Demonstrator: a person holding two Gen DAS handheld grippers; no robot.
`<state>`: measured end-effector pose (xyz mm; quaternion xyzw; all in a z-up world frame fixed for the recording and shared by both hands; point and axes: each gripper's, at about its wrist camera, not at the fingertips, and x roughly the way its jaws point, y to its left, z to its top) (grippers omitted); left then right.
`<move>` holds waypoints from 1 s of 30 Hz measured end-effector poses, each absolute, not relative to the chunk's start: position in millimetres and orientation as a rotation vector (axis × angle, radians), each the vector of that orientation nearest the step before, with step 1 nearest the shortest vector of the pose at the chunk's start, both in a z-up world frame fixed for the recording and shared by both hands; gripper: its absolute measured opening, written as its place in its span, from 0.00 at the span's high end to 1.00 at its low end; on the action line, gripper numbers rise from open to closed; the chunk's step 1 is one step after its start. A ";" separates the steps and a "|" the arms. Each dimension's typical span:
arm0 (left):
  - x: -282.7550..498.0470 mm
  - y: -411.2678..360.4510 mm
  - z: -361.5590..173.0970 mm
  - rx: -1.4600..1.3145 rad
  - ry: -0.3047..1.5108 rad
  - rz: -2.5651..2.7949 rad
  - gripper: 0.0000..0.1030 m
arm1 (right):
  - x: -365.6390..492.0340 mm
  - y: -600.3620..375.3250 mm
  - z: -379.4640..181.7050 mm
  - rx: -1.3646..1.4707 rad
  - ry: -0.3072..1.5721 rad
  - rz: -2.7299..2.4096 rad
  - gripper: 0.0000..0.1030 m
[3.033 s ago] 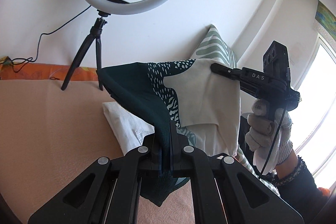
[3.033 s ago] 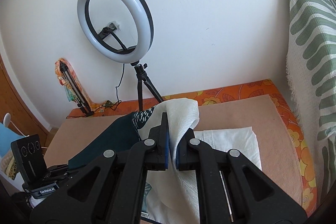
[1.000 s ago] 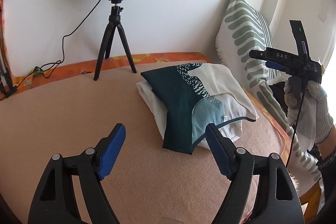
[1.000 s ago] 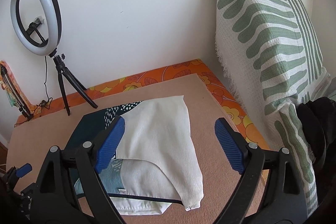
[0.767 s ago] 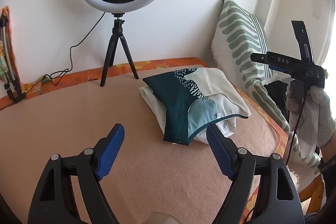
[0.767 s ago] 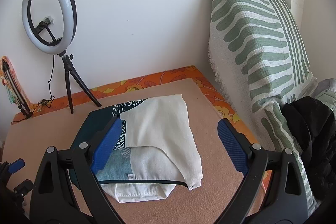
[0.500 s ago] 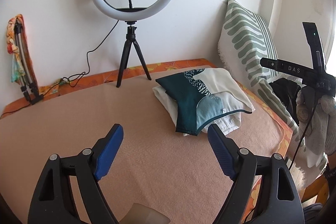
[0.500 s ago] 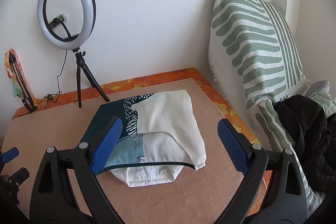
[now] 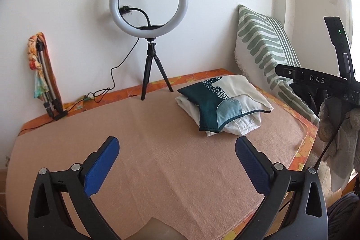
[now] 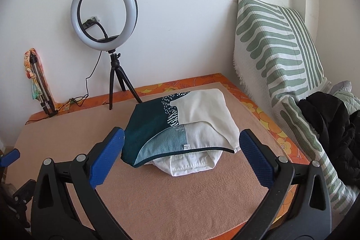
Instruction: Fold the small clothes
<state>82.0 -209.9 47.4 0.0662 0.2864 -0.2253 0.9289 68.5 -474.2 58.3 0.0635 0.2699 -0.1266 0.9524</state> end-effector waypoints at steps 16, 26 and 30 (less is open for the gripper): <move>75.4 -198.0 20.0 0.130 0.594 -0.471 0.01 | 45.5 -456.0 15.1 0.213 0.483 -0.315 0.00; 78.3 -198.5 3.9 0.152 0.635 -0.460 0.01 | 52.7 -450.4 1.2 0.209 0.491 -0.313 0.00; 78.2 -197.7 4.0 0.157 0.631 -0.457 0.01 | 53.0 -448.6 -0.6 0.208 0.492 -0.309 0.00</move>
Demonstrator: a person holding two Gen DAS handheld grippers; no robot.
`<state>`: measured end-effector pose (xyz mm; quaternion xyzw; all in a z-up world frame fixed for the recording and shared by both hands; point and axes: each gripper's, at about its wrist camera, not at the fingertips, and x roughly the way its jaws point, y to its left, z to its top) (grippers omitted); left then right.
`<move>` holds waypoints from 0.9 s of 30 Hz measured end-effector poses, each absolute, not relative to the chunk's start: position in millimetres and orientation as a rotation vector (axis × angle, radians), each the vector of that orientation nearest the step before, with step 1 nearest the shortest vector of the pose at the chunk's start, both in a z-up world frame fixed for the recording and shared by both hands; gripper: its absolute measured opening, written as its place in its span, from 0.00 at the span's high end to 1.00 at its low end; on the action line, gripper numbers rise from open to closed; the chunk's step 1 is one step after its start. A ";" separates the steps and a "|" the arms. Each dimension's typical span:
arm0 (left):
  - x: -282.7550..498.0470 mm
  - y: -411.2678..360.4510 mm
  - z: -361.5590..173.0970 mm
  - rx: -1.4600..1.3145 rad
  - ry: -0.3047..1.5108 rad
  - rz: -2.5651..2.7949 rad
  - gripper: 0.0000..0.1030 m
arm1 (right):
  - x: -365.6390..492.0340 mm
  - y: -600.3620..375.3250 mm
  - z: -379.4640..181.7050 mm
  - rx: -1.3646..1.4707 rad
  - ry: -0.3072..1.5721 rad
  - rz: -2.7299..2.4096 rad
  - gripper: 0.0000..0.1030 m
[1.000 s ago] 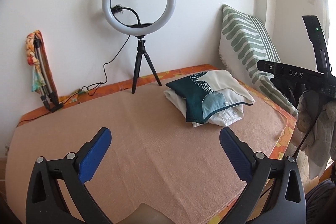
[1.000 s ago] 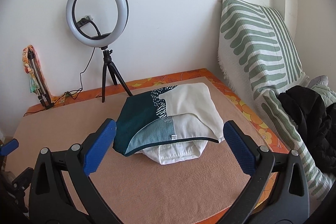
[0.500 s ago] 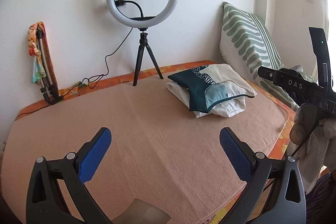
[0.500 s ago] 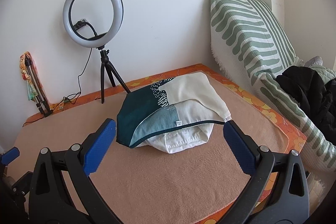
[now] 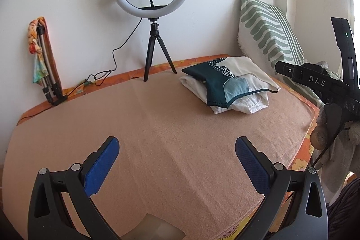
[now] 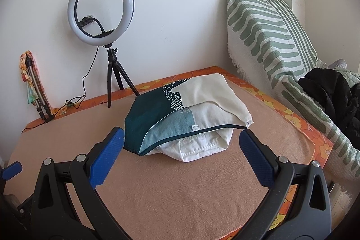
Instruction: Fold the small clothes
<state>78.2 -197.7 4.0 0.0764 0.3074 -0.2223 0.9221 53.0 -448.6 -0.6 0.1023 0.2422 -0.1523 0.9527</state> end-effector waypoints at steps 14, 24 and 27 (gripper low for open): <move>78.8 -193.9 0.8 0.167 0.637 -0.451 0.01 | 57.7 -448.7 -3.3 0.221 0.503 -0.306 0.00; 79.2 -193.1 1.8 0.168 0.633 -0.450 0.01 | 56.7 -448.4 -5.4 0.237 0.507 -0.310 0.00; 79.1 -192.2 1.2 0.169 0.636 -0.446 0.01 | 57.3 -446.7 -5.6 0.233 0.510 -0.306 0.00</move>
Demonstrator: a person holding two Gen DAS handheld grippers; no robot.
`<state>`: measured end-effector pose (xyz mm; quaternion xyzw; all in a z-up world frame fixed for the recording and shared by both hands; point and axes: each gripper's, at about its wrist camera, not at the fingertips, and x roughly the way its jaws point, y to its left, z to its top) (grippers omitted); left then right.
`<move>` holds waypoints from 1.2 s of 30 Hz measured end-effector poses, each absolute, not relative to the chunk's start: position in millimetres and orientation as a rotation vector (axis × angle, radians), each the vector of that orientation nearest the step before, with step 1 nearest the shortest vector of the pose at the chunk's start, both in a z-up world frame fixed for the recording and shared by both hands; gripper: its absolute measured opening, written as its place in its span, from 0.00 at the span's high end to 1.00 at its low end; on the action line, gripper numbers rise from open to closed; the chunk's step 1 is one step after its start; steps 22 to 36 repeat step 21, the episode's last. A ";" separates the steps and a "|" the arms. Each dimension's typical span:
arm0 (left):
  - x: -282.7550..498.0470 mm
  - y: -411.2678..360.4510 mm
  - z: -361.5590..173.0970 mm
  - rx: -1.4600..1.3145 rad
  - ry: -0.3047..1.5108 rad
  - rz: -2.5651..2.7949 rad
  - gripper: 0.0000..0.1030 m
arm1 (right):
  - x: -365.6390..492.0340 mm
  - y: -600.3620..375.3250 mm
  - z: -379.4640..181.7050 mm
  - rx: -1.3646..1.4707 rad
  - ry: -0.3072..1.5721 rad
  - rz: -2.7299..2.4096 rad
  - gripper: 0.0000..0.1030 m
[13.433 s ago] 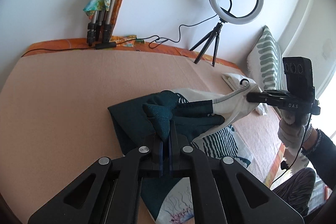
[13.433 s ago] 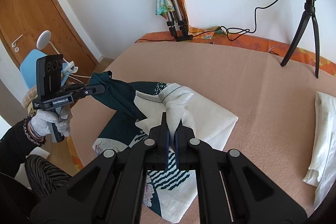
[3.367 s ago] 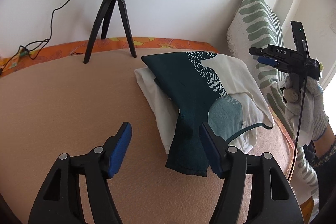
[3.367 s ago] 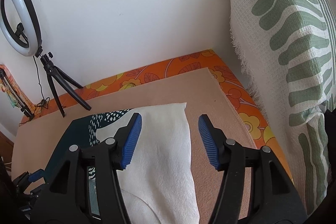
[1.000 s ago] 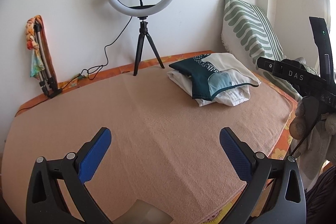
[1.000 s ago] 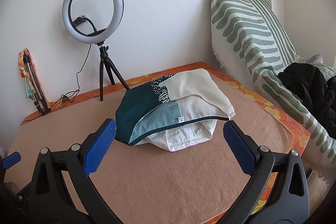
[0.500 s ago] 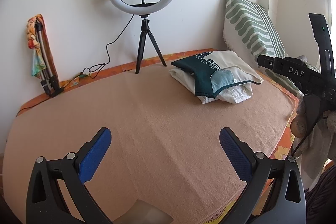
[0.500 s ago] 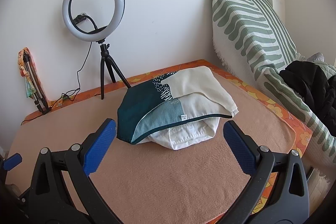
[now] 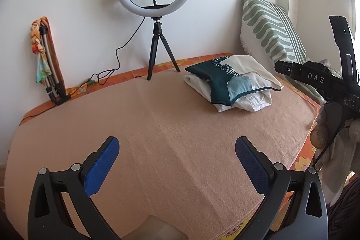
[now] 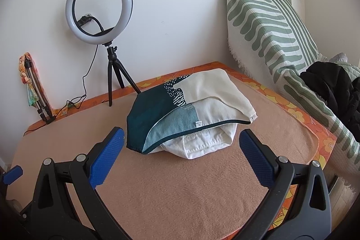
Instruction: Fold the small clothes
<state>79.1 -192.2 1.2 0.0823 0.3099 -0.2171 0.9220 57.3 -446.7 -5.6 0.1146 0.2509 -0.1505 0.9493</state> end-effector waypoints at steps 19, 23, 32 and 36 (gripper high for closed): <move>79.3 -184.2 3.2 0.164 0.637 -0.415 0.01 | 56.8 -443.6 -6.4 0.236 0.517 -0.301 0.00; 79.0 -184.0 3.6 0.167 0.632 -0.410 0.01 | 56.4 -443.1 -6.5 0.237 0.517 -0.303 0.00; 79.0 -184.0 3.6 0.167 0.632 -0.410 0.01 | 56.4 -443.1 -6.5 0.237 0.517 -0.303 0.00; 79.0 -184.0 3.6 0.167 0.632 -0.410 0.01 | 56.4 -443.1 -6.5 0.237 0.517 -0.303 0.00</move>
